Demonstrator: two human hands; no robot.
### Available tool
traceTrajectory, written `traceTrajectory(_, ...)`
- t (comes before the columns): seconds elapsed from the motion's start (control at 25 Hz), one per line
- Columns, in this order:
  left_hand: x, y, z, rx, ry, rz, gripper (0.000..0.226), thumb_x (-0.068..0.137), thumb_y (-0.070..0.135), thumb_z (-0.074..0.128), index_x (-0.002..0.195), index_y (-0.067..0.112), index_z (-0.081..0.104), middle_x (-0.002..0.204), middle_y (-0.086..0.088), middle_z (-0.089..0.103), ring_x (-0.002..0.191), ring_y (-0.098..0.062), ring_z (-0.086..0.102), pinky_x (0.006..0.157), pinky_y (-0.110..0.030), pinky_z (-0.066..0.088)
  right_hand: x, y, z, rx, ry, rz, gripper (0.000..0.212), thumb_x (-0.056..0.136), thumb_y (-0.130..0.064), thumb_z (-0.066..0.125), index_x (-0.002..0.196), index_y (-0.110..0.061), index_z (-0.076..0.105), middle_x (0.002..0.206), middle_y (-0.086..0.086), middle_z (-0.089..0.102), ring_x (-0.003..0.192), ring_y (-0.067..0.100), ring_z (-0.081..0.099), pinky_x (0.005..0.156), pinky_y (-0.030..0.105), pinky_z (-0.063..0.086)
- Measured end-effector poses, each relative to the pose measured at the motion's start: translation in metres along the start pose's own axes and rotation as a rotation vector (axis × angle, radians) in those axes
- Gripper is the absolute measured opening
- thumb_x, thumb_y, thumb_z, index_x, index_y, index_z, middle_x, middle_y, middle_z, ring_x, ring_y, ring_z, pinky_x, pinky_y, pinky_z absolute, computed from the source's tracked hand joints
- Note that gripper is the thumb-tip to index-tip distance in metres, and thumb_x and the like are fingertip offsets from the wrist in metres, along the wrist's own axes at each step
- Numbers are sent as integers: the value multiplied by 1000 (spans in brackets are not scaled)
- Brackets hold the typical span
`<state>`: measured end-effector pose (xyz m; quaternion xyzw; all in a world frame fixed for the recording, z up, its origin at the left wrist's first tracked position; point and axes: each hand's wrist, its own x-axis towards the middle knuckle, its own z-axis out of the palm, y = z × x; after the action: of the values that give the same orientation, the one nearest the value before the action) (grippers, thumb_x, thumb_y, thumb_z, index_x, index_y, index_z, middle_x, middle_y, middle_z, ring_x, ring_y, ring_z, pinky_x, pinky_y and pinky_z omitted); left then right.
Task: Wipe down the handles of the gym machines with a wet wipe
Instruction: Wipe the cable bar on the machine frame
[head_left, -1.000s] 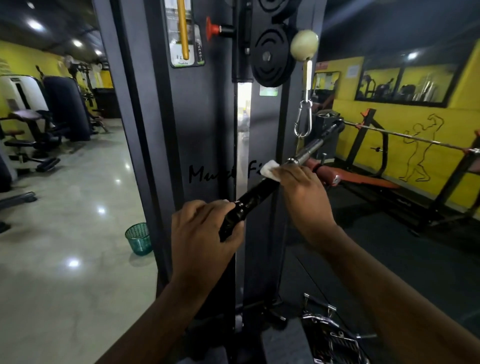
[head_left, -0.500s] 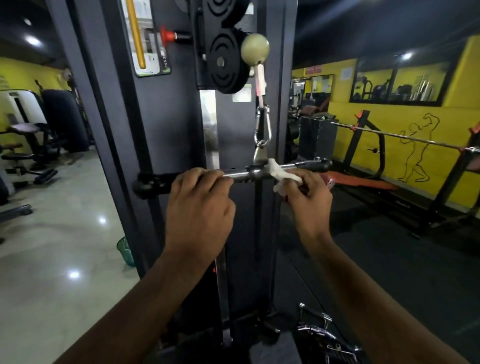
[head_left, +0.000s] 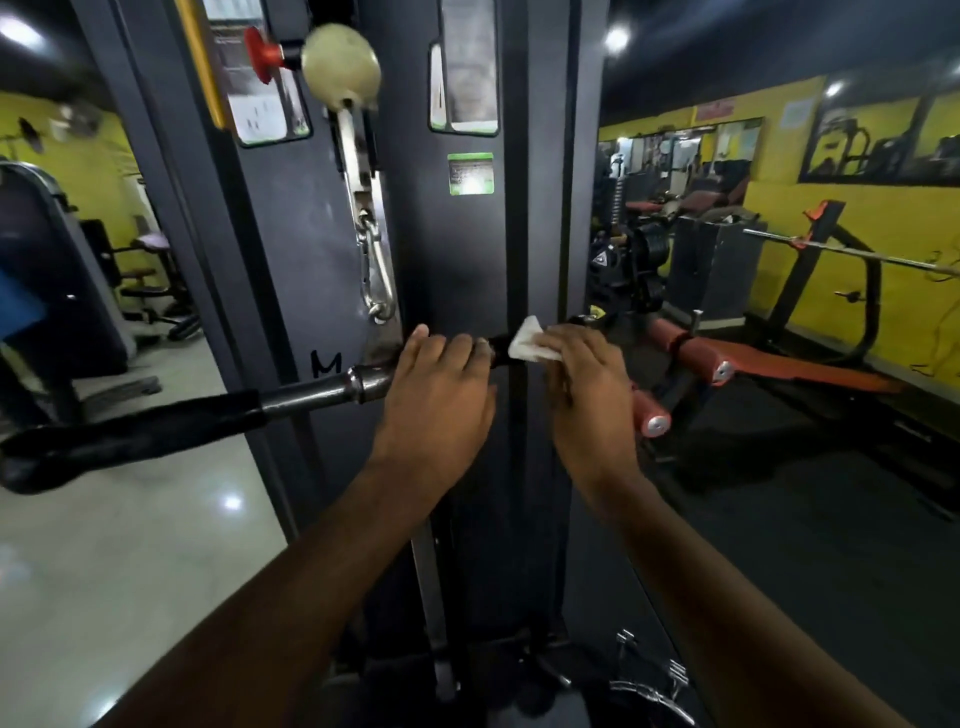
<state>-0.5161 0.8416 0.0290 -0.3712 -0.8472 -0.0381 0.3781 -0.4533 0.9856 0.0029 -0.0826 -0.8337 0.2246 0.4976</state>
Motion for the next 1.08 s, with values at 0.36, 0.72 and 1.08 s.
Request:
traceTrajectory(0.36, -5, -8, 23, 48, 218, -9, 31, 79, 20, 78, 108, 10, 71, 102, -7, 69, 97, -27, 61, 101, -40, 35, 11, 0, 53, 16, -4, -299, 32, 97, -19, 47, 121, -8, 66, 124, 7, 65, 120, 20, 54, 110, 21, 32)
traceTrajectory(0.72, -12, -12, 44, 85, 229, 29, 28, 90, 13, 65, 118, 6, 66, 115, -12, 66, 107, -32, 60, 108, -47, 38, 6, 28, 53, 27, -40, -380, 40, 95, -17, 41, 123, -2, 65, 126, 12, 64, 121, 25, 56, 107, 36, 40)
traceTrajectory(1.08, -6, 5, 44, 144, 320, 3, 21, 95, 18, 63, 112, 7, 71, 111, -11, 70, 101, -30, 62, 100, -45, 41, 27, 84, 49, 94, -64, -179, 39, 93, -4, 44, 127, -7, 63, 129, 8, 62, 121, 24, 56, 108, 32, 41)
